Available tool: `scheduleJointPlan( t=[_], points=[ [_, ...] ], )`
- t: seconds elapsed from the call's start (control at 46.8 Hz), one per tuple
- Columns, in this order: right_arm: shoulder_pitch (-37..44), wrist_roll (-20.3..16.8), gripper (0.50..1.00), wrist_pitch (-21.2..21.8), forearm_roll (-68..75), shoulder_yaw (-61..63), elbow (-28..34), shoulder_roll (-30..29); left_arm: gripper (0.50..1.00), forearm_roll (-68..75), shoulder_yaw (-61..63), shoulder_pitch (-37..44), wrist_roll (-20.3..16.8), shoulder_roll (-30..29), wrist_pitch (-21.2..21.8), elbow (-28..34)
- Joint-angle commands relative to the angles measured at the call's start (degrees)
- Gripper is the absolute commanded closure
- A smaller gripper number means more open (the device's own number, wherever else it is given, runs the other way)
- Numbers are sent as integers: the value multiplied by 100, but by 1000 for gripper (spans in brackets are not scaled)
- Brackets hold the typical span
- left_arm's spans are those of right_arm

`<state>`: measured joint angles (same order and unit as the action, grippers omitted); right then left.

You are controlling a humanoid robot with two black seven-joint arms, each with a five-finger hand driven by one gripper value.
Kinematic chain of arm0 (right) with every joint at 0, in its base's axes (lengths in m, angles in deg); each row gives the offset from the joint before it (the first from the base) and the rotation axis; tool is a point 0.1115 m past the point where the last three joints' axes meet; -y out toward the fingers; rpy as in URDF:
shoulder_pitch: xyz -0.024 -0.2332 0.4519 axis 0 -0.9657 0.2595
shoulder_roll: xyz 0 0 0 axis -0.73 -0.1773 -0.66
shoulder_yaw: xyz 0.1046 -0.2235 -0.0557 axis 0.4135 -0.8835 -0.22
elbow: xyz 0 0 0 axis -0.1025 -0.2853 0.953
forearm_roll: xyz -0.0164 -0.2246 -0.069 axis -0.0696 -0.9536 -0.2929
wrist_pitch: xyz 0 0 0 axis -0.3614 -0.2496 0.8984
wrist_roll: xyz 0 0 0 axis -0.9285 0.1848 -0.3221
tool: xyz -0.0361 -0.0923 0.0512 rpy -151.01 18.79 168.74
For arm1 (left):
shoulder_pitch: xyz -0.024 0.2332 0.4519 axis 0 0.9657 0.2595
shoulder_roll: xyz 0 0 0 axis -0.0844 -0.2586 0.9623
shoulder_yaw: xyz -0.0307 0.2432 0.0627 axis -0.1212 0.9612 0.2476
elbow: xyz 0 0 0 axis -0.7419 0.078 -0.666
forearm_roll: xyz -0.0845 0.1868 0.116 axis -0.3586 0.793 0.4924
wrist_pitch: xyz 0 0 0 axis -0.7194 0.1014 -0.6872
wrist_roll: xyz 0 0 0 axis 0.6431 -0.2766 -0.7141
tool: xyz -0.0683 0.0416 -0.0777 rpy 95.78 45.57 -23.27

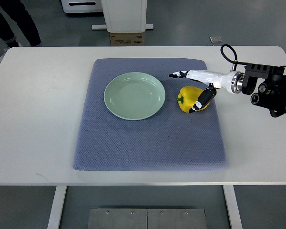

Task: Place yellow pepper on plate with right hand
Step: 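Close the right hand fingers around the yellow pepper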

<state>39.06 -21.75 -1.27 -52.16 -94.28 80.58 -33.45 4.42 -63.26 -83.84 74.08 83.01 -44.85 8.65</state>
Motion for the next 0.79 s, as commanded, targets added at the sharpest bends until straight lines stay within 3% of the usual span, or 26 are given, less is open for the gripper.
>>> scheduleJointPlan(
  t=[0.0, 0.278, 0.556, 0.663, 0.77],
  points=[
    [-8, -21, 500, -29, 8, -108, -50, -50, 500, 0, 0, 0, 0, 0, 0, 0],
    [-34, -135, 521, -134, 17, -284, -190, -191, 500, 0, 0, 0, 0, 0, 0, 0],
    [-43, -171, 636, -134, 25, -433, -235, -200, 500, 0, 0, 0, 0, 0, 0, 0],
    [-43, -171, 741, -134, 25, -433, -243, -200, 500, 0, 0, -9, 1, 0, 0, 0],
    [-51, -171, 929, -134, 25, -433, -243, -209, 500, 0, 0, 0, 1, 0, 0, 0]
  ],
)
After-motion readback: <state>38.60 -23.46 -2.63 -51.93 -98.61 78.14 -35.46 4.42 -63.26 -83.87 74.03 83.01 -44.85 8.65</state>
